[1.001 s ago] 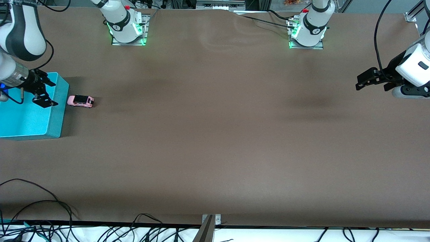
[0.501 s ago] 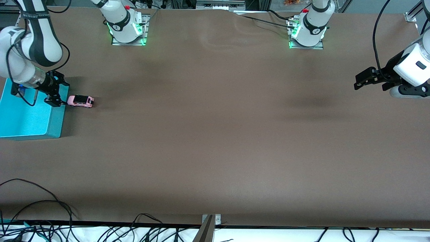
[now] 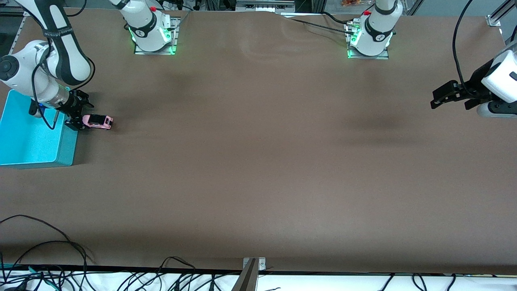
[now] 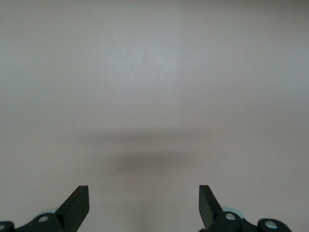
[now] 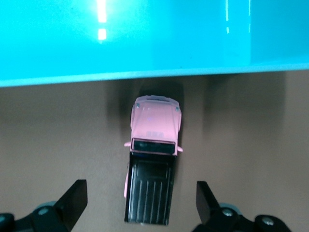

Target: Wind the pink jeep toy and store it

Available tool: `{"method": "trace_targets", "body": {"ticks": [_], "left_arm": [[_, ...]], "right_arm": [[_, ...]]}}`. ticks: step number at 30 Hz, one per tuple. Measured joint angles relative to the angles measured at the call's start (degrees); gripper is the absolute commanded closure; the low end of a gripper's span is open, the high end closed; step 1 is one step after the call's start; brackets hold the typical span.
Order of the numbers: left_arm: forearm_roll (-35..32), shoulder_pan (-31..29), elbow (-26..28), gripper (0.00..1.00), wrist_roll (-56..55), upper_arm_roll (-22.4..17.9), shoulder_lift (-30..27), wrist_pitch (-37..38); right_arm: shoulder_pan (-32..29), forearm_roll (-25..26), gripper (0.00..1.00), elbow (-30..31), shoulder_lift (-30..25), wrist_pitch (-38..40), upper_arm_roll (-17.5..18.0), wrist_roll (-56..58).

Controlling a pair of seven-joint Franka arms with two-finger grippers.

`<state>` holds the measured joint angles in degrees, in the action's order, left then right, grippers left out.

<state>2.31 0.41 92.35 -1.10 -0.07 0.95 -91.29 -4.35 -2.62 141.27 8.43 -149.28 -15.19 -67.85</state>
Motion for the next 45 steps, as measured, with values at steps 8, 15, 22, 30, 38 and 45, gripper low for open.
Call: {"method": "trace_targets", "body": {"ticks": [8,15,22,30,38,45], "left_arm": [[0.0,-0.3,-0.5,0.00,0.0,0.0,0.3,0.0],[0.0,-0.2,-0.5,0.00,0.0,0.0,0.4,0.0],[0.0,-0.3,-0.6,0.00,0.0,0.0,0.4,0.0],[0.0,-0.1,-1.7,0.00,0.0,0.2,0.4,0.0],[0.0,-0.1,-1.8,0.00,0.0,0.2,0.4,0.0],[-0.5,-0.1,-2.0,0.00,0.0,0.2,0.4,0.0]], "right_arm": [[-0.1,-1.0,0.00,0.0,3.1,-3.0,-0.1,0.0],[-0.1,-1.1,0.07,0.0,4.3,-3.2,-0.1,0.0],[-0.1,-1.1,0.44,0.0,5.4,-3.5,-0.1,0.0],[-0.1,-1.1,0.78,0.0,5.8,-3.9,-0.1,-0.1],[0.0,-1.1,0.77,-0.5,4.9,-4.6,-0.1,-1.3],[0.1,-1.1,0.77,-2.2,1.4,-1.4,0.8,-3.0]]}}
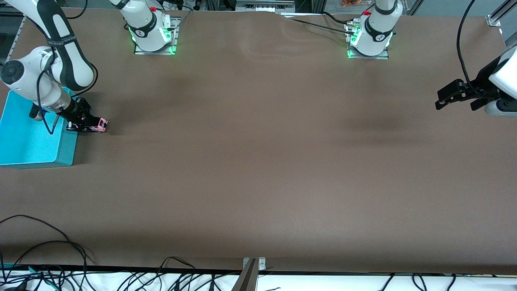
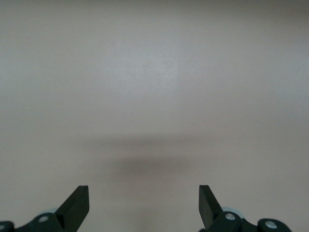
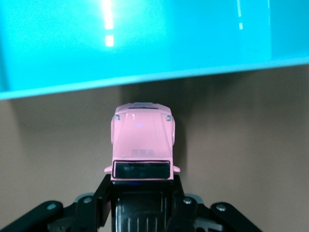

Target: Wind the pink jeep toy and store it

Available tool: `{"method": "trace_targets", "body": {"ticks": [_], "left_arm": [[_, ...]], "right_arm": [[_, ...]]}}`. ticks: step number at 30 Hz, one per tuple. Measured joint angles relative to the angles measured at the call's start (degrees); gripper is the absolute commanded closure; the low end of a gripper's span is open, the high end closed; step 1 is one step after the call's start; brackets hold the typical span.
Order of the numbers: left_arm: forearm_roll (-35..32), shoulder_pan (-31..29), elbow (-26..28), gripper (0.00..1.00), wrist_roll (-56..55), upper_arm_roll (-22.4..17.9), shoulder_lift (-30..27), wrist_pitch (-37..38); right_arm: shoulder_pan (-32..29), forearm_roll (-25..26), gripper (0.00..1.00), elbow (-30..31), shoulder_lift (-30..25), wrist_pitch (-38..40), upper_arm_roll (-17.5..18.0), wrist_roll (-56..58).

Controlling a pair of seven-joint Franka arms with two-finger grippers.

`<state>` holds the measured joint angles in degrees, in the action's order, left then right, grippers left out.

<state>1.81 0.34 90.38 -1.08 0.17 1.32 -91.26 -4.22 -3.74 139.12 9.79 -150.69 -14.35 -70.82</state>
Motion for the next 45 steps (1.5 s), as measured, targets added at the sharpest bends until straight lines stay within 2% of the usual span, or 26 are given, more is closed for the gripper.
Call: {"method": "trace_targets", "body": {"ticks": [12,15,23,40,45], "left_arm": [[0.0,0.1,-0.7,0.00,0.0,0.8,0.0,0.0],[0.0,0.1,-0.9,0.00,0.0,0.9,0.0,0.0],[0.0,0.1,-1.0,0.00,0.0,0.9,0.0,0.0],[0.0,0.1,-1.1,0.00,0.0,1.2,0.0,0.0],[0.0,0.0,-1.1,0.00,0.0,1.2,0.0,0.0]], "right_arm": [[0.1,0.0,0.77,-12.4,-3.6,21.1,0.4,-0.5],[0.1,0.0,0.77,-15.0,-3.7,24.1,0.2,-0.3],[0.0,2.3,0.77,-16.3,-3.4,25.3,-3.0,4.7],[-0.8,3.0,0.76,-16.3,0.9,22.7,-16.1,28.3],[-2.2,3.0,0.76,-16.3,3.2,20.4,-17.3,31.1]]}}
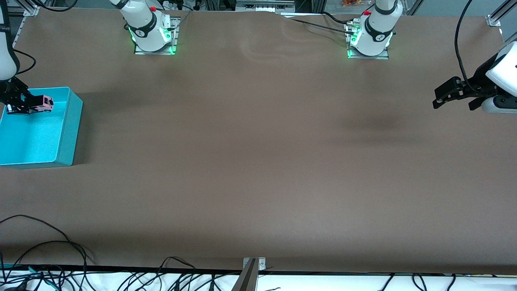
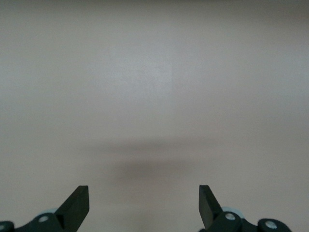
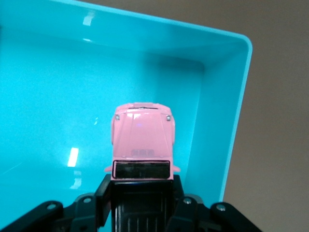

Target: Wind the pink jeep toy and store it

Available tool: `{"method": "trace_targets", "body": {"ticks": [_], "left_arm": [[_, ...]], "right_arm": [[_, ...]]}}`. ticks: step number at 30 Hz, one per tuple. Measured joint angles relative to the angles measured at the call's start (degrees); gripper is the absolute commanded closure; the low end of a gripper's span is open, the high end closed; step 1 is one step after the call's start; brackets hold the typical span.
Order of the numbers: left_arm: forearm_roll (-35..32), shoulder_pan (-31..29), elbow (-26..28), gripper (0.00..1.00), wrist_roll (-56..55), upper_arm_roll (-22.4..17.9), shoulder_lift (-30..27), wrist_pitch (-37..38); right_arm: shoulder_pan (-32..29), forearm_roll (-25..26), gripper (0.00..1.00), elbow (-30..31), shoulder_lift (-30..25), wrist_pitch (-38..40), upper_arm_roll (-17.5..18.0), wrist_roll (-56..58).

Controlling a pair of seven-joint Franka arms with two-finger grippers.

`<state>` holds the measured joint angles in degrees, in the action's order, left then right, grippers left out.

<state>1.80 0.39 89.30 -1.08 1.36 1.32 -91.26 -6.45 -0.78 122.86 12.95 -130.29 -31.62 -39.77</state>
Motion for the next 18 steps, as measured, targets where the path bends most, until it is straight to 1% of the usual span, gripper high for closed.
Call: {"method": "trace_targets", "body": {"ticks": [10,14,18], "left_arm": [[0.0,-0.1,0.0,0.00,0.0,-0.2,0.0,0.0],[0.0,-0.1,0.0,0.00,0.0,-0.2,0.0,0.0],[0.0,-0.1,0.0,0.00,0.0,-0.2,0.0,0.0]], "right_arm": [[-1.4,0.0,0.75,0.3,5.9,-4.4,0.0,0.2],[-1.7,0.0,0.72,0.6,7.8,-6.0,0.1,0.2],[-1.7,0.0,0.72,1.3,9.5,-8.0,0.3,0.2]]}}
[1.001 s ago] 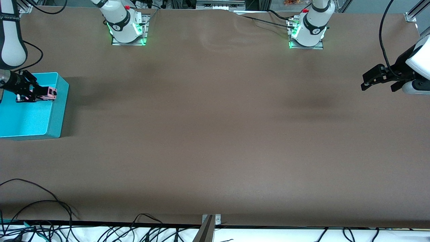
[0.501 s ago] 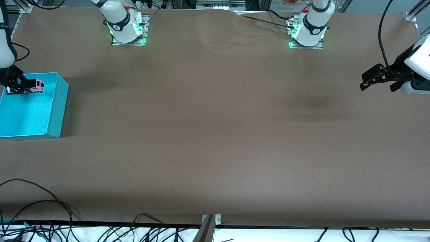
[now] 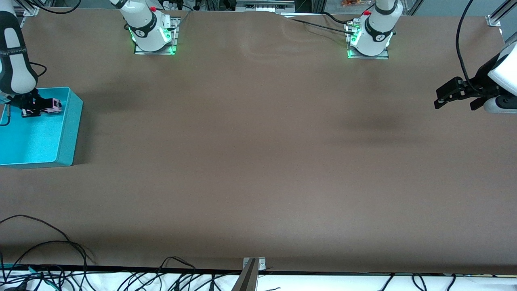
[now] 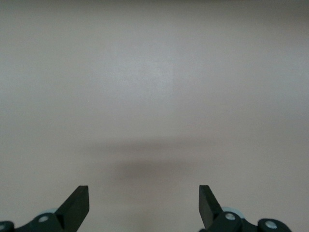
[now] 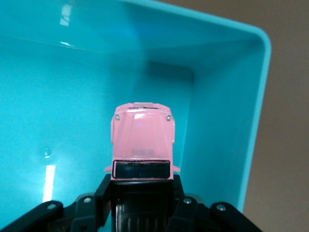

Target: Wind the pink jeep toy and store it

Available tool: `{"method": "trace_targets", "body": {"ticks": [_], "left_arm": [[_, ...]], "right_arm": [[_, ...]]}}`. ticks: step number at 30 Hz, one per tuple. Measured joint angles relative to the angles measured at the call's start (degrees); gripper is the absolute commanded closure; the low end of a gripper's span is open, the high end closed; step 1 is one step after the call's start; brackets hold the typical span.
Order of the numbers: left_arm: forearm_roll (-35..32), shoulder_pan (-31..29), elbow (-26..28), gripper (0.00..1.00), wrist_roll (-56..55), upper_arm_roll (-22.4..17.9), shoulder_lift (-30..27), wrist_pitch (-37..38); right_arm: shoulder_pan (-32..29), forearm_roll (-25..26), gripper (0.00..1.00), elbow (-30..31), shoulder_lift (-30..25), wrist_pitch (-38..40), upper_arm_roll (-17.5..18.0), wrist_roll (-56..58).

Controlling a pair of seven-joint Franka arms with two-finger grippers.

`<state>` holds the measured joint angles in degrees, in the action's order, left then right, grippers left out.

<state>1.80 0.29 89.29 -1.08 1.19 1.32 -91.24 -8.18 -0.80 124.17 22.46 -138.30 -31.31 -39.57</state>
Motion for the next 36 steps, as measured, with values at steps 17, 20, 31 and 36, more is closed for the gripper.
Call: {"method": "trace_targets", "body": {"ticks": [17,20,31,36], "left_arm": [[0.0,-0.1,0.0,0.00,0.0,-0.1,0.0,0.0],[0.0,-0.1,0.0,0.00,0.0,-0.1,0.0,0.0],[0.0,-0.1,0.0,0.00,0.0,-0.1,0.0,0.0],[0.0,-0.1,0.0,0.00,0.0,-0.1,0.0,0.0]], "right_arm": [[-0.1,-0.8,0.00,1.0,2.4,-2.2,0.7,-0.2],[-0.1,-0.8,0.00,0.9,2.0,-2.3,0.9,-0.2],[0.0,-0.8,0.00,-1.9,-3.3,5.7,2.2,-0.1],[0.0,-0.7,0.00,-5.6,-6.8,14.1,2.4,0.1]]}}
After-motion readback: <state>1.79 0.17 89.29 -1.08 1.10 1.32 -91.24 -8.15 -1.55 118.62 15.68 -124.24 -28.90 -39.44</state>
